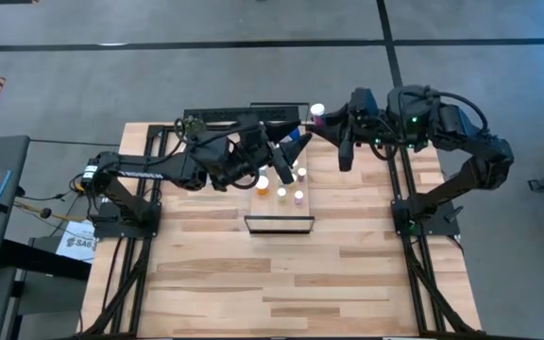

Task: Pick and place medicine bottles onto shelf by color
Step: Put the blue pill bottle on the shelf

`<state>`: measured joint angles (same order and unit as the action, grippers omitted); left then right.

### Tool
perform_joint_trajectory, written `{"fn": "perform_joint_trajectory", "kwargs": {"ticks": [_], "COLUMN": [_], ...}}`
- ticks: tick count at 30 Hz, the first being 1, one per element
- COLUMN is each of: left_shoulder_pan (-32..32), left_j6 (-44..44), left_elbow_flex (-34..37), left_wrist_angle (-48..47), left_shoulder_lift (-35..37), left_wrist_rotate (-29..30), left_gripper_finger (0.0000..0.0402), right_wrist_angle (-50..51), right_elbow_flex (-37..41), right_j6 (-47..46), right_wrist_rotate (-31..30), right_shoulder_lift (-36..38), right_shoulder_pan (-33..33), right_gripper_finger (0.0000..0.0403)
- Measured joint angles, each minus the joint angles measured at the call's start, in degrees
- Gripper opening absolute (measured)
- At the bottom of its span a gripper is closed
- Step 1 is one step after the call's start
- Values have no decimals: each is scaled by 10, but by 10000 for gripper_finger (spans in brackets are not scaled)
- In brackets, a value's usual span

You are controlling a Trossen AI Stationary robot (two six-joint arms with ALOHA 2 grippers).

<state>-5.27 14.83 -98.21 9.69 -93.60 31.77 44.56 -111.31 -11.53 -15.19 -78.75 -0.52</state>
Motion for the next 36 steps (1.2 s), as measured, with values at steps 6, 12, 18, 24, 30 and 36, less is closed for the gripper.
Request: {"fn": "perform_joint_trajectory", "kwargs": {"ticks": [6, 12, 18, 24, 30, 36], "left_shoulder_pan": [0, 1, 1, 1, 1, 1], "left_j6": [-5, -7, -7, -5, -17, -29], "left_elbow_flex": [0, 0, 0, 0, 0, 0], "left_wrist_angle": [13, 18, 20, 21, 26, 29], "left_shoulder_lift": [0, 0, 0, 0, 0, 0], "left_wrist_rotate": [-51, -88, -99, -120, -134, -150], "left_gripper_finger": [229, 229, 228, 190, 114, 66], "right_wrist_angle": [-4, -10, -8, -9, -8, -1], "right_elbow_flex": [0, 0, 0, 0, 0, -1], "right_j6": [0, 0, 0, 0, -1, 0], "right_wrist_rotate": [14, 27, 27, 27, 27, 29], "right_shoulder_lift": [-6, -13, -21, -20, -20, -18], "right_shoulder_pan": [23, 52, 69, 69, 69, 69], "right_gripper_finger": [102, 102, 102, 102, 102, 102]}}
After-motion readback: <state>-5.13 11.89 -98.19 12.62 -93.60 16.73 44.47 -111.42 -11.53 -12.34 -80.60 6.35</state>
